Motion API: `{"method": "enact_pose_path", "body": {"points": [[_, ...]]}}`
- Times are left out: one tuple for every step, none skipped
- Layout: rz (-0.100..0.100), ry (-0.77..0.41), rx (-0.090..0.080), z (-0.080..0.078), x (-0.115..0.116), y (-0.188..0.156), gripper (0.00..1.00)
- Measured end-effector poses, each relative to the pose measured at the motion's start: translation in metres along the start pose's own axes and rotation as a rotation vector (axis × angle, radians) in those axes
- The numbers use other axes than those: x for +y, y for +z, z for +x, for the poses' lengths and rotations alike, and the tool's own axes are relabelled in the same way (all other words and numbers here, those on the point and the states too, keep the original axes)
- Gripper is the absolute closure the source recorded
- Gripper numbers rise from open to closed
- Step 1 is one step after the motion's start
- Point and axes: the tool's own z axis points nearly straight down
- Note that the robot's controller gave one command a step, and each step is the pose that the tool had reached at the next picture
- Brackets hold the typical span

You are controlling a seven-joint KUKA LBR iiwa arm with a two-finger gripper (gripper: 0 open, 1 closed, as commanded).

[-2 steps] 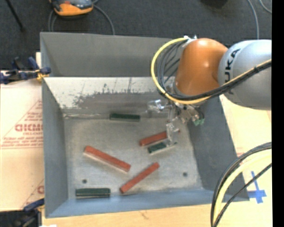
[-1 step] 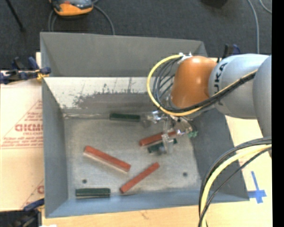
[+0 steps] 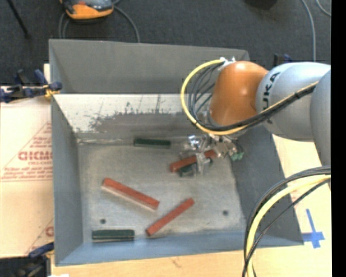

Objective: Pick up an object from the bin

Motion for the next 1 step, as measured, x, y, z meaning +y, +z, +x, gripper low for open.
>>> {"method": "enact_pose_path", "body": {"points": [[0.000,0.000,0.000,0.0000,0.0000,0.0000,1.00]]}}
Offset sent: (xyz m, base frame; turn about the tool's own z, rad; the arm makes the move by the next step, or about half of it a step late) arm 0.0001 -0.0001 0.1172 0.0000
